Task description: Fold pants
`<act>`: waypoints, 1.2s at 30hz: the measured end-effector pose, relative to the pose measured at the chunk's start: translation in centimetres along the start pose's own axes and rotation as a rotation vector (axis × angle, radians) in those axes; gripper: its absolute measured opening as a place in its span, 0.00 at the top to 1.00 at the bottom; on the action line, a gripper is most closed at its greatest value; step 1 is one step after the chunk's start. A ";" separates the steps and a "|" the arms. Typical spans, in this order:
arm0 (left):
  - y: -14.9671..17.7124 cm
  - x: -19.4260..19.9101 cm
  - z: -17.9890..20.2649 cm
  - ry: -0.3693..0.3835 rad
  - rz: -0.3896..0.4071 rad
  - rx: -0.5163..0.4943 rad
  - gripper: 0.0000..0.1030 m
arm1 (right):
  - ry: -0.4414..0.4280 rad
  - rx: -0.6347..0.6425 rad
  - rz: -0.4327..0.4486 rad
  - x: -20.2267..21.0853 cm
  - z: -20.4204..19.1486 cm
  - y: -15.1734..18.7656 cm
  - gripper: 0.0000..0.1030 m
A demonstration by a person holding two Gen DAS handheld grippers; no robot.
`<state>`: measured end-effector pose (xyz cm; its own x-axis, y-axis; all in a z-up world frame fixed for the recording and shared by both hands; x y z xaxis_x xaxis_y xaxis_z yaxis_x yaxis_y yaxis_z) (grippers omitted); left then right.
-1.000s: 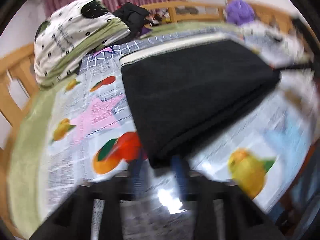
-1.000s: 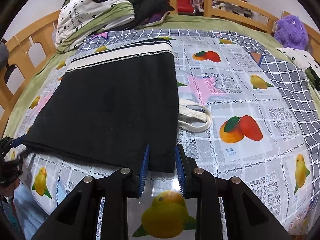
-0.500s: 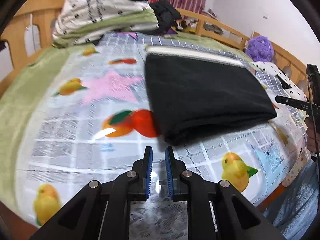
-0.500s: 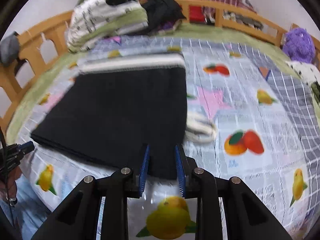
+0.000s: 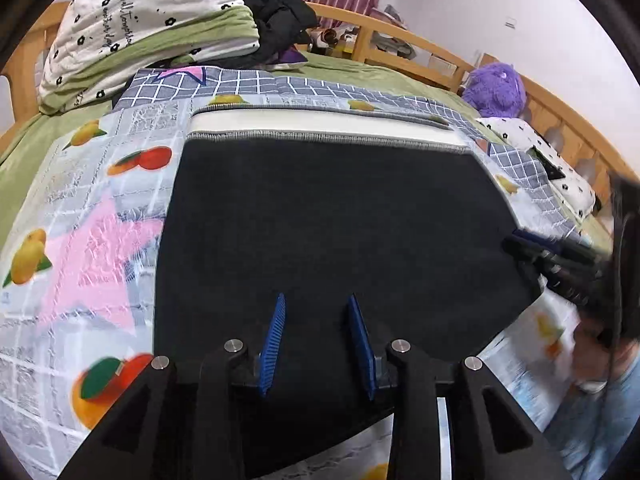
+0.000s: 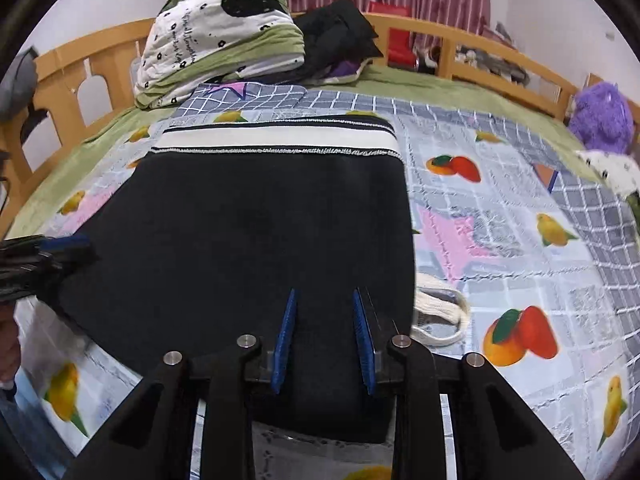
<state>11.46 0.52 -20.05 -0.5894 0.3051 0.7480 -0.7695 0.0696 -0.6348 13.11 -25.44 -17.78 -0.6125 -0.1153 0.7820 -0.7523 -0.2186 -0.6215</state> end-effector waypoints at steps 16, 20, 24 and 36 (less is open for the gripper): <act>2.0 2.4 2.0 0.033 0.032 -0.021 0.46 | -0.192 0.032 -0.001 1.4 -4.2 1.7 0.72; 3.4 2.5 1.3 0.015 0.024 -0.043 0.46 | -0.128 0.125 -0.025 0.8 -5.1 3.2 0.72; 4.4 3.7 0.0 -0.010 0.029 -0.074 0.47 | -0.122 0.090 -0.057 1.0 -3.4 4.1 0.74; 4.7 7.7 -3.5 -0.001 0.068 0.032 0.51 | -0.066 -0.028 -0.007 3.7 2.0 2.2 0.76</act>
<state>4.15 6.56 -17.95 -0.6405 0.3075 0.7037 -0.7353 0.0186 -0.6775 9.65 -28.33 -16.16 -0.5904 -0.1781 0.7872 -0.7637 -0.1922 -0.6163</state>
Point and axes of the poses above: each gripper's, at about its wrist camera, not at the fingertips, and x roughly against the way its jaws point, z to its right, y to its underside, the point moved 6 cm from there along -x, roughly the way its jaws point, and after that the axes turned 3 degrees about -z, right-handed, at the moved point
